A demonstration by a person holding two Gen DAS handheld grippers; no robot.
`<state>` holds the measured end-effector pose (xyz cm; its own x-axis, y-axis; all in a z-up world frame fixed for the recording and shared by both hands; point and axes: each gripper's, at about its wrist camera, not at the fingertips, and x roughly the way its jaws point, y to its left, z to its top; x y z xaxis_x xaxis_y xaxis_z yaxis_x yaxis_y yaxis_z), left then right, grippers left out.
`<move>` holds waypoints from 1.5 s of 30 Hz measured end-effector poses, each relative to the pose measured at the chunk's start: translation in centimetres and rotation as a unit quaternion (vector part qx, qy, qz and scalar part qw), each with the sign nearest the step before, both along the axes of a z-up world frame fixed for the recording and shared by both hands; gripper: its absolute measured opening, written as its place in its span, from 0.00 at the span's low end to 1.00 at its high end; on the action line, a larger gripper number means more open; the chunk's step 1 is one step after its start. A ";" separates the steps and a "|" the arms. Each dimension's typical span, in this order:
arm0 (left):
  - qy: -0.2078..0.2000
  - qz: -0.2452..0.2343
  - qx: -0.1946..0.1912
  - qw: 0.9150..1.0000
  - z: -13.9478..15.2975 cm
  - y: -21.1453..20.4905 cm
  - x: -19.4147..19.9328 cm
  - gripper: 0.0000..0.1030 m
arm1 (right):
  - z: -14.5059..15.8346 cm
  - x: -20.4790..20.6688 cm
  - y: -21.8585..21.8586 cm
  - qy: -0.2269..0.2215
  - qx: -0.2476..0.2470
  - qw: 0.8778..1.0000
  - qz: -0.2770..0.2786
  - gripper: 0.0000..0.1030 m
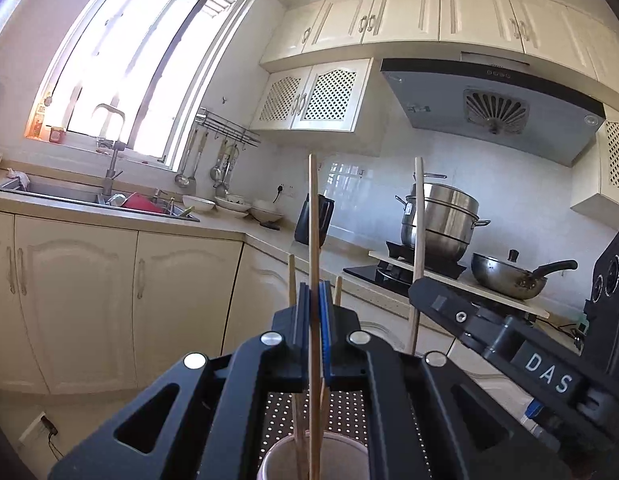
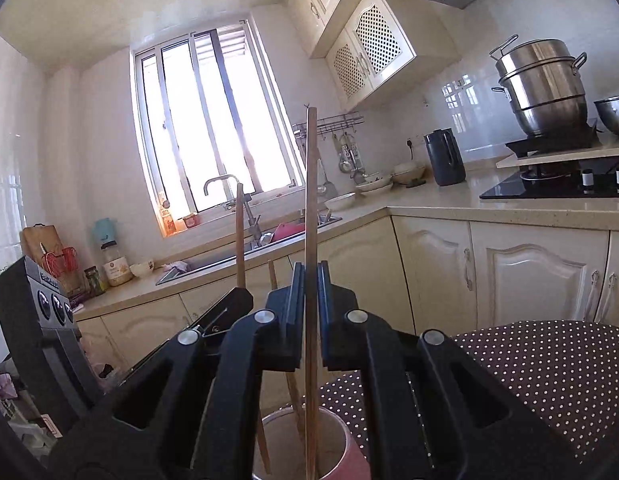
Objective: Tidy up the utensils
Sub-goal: 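Lower the left gripper's chopstick into the cup and open while the right gripper does likewise, then withdraw both open grippers from the cup back toward the chopstick pile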
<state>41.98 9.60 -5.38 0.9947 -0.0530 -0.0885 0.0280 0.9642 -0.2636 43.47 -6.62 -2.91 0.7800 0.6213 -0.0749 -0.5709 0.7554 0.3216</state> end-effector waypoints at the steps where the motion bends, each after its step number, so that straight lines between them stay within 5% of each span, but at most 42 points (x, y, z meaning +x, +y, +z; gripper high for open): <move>1: 0.003 -0.004 0.000 1.000 -0.1 0.0 -0.2 0.05 | -0.1 -0.3 0.0 0.001 -0.005 1.000 0.001 0.07; 12: 0.022 -0.021 0.023 0.999 -0.9 -0.8 -4.0 0.05 | -0.8 -4.5 0.1 -0.011 -0.072 0.997 0.005 0.07; 31: 0.104 -0.034 0.057 0.992 -2.7 -1.9 -6.8 0.07 | -4.1 -6.2 0.6 0.070 -0.107 0.992 0.003 0.07; 33: 0.106 -0.032 0.057 0.992 -2.5 -1.8 -7.2 0.13 | -3.8 -6.5 0.6 0.076 -0.104 0.992 0.003 0.07; 35: 0.109 -0.029 0.059 0.992 -2.1 -1.7 -7.7 0.31 | -3.4 -6.8 0.4 0.077 -0.104 0.992 -0.002 0.08; 45: 0.100 -0.012 0.081 0.992 -0.2 -2.4 -11.1 0.43 | -1.3 -9.9 -0.9 0.063 -0.102 0.993 -0.015 0.23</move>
